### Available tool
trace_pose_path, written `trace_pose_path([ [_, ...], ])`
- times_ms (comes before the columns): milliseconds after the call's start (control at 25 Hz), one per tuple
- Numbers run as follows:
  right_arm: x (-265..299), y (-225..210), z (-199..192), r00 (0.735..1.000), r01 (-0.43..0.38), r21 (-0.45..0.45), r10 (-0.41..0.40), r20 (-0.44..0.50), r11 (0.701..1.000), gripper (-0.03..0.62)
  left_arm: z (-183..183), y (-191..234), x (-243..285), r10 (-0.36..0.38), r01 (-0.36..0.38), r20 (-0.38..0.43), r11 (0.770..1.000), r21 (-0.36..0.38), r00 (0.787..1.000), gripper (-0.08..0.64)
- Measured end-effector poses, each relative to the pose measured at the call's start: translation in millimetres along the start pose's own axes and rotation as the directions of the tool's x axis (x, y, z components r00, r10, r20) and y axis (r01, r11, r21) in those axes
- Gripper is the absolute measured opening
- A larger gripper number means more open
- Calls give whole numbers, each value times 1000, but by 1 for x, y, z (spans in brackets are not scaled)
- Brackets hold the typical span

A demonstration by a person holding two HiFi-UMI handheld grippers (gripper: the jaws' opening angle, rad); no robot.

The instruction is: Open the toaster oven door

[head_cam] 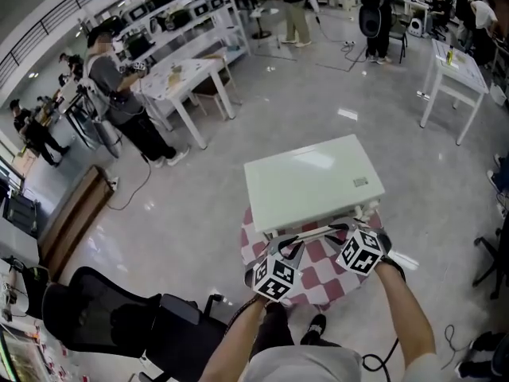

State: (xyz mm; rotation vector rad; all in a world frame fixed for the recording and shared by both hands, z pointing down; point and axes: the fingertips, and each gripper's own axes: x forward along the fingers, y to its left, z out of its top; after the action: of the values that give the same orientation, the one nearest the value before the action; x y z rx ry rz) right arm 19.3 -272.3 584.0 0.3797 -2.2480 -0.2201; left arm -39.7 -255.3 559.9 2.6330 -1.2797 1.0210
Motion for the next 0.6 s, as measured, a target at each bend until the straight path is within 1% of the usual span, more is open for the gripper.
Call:
trace_pose_path([
  [40, 5, 4, 0, 1000, -20, -11, 20, -9, 1000, 117, -2, -1, 2, -6, 6, -9, 1000, 11, 1000, 65],
  [80, 8, 7, 1, 999, -34, -21, 33, -14, 999, 124, -2, -1, 4, -9, 9, -14, 1000, 16, 1000, 71],
  [160, 13, 5, 1, 999, -39, -47, 38, -25, 998, 126, 0, 1, 10, -15, 15, -15, 1000, 21, 1000, 78],
  [320, 27, 5, -2, 996, -61, -106, 53, -77, 992, 158, -2, 1, 28, -42, 44, -38, 998, 51, 998, 108],
  [440, 36, 5, 1, 996, -59, -84, 53, -74, 995, 164, -6, -3, 36, -72, 77, -63, 994, 75, 995, 128],
  [600, 40, 3, 0, 999, -32, -32, 31, -34, 999, 164, -11, -5, 40, -82, 91, -85, 989, 115, 993, 130],
])
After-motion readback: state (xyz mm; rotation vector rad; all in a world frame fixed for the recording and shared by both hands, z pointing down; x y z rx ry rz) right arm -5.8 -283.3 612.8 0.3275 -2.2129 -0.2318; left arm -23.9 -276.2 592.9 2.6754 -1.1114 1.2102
